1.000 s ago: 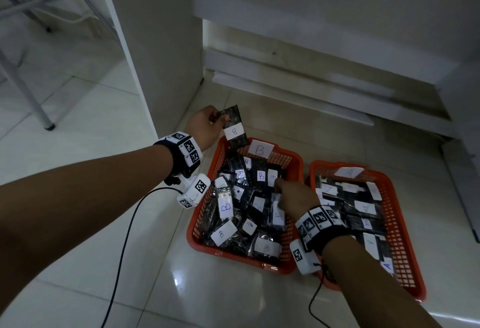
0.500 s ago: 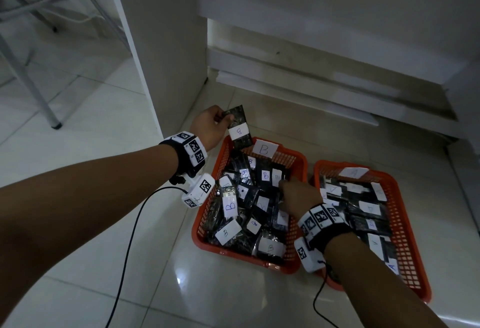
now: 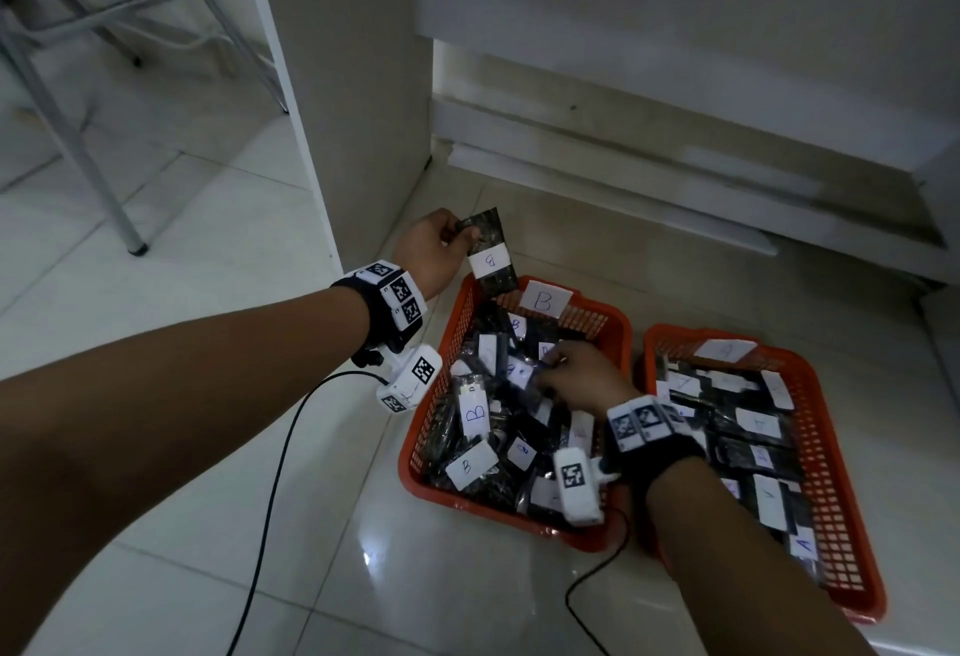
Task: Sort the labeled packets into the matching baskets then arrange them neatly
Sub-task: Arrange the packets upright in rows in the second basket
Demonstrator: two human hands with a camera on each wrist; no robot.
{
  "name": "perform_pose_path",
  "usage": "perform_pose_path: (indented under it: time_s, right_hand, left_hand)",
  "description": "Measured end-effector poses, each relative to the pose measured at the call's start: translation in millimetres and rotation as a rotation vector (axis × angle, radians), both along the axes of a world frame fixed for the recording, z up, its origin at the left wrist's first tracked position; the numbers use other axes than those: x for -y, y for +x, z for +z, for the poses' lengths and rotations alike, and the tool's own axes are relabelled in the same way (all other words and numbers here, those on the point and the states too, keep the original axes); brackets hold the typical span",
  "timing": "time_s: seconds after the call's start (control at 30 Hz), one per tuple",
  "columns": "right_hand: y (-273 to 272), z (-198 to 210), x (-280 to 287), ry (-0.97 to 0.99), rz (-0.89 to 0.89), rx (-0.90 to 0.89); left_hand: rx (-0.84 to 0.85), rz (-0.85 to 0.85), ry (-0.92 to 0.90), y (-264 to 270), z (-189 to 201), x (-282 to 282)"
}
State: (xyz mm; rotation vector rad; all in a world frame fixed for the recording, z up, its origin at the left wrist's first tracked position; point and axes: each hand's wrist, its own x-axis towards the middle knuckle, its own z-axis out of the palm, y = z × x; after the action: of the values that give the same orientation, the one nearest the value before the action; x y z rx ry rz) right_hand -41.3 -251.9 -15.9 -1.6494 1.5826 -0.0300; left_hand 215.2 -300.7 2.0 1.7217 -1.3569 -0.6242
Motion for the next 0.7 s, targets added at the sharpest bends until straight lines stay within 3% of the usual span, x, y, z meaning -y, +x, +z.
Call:
perform_pose_path:
  time_s: [0.27,0.53,0.7]
  right_hand:
    - [-65,15,18,-0.019,-0.204,0.059]
    - [-85,13,14,-0.114,-0.411,0.208]
    - [-89,16,10,-0.14,-0.473,0.265]
  left_hand:
    - [0.065,-0.042,0.061,4,-5,2]
    - [0.274,-0.562,0.395,-18,-6,-18]
    - [0.418,-0.661,0.457,-38,-12,-23]
